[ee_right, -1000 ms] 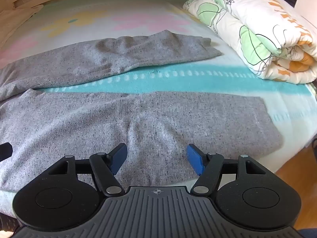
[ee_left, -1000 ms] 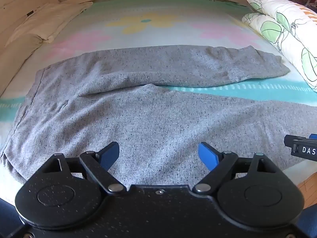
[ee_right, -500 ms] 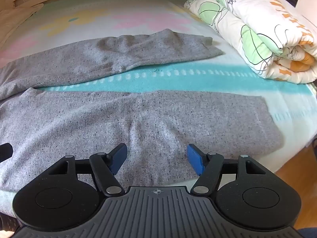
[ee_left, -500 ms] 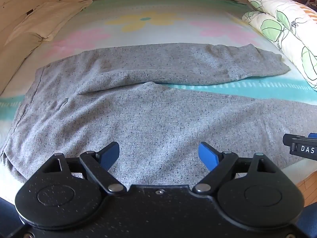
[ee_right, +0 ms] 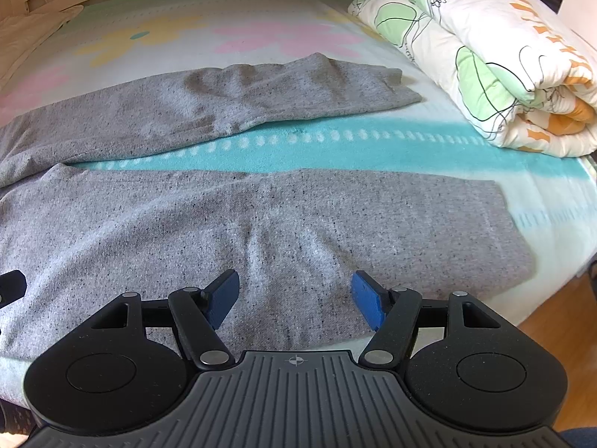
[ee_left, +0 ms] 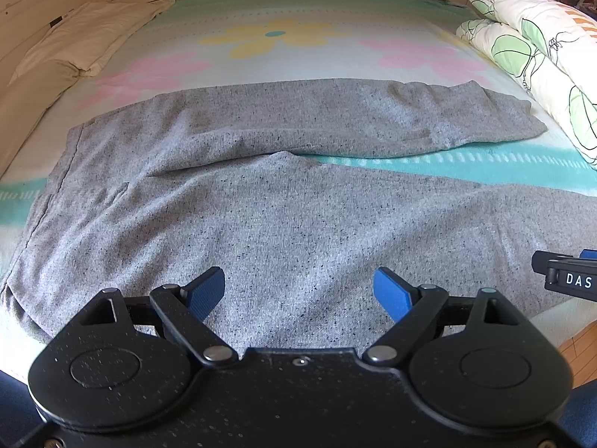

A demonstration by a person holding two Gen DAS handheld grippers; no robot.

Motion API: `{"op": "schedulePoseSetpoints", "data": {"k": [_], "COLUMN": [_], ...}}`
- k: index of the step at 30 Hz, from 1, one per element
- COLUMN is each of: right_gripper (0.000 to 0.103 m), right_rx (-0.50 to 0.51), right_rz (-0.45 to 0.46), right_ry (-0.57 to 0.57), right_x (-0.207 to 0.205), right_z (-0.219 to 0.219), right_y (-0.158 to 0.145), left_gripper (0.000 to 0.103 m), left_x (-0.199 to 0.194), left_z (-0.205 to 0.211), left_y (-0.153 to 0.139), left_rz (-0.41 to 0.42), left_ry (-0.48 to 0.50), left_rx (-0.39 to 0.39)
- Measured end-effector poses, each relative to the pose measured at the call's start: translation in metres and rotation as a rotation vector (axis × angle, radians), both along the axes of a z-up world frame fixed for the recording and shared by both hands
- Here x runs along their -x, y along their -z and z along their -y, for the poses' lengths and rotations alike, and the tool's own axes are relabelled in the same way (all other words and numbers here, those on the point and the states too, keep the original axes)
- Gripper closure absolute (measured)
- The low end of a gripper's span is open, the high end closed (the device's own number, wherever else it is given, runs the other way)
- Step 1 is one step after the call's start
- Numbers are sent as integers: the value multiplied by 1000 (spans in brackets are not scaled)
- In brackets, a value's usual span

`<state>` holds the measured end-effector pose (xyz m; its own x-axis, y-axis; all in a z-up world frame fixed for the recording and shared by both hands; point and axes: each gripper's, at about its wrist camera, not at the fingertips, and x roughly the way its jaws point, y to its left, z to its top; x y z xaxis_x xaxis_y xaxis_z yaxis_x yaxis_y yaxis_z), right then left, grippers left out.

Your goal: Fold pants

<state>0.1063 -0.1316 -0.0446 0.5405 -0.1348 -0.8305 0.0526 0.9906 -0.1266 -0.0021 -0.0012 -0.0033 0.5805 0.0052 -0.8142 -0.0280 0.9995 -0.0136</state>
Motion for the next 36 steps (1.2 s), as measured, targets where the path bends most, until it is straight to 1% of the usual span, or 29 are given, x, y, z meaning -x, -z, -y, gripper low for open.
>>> {"op": "schedulePoseSetpoints", "data": {"k": [36], "right_gripper": [37], "right_rx": [-7], "right_rz": [-12], "right_ry": [5], "right_x": [-2], "right_z": [-7], "right_y": [3], "left_gripper": [16], "left_x": [-1], "left_z": [-1], "left_y": [2], "left_rz": [-10], "left_ry": [-10], "left_rx": [1]}}
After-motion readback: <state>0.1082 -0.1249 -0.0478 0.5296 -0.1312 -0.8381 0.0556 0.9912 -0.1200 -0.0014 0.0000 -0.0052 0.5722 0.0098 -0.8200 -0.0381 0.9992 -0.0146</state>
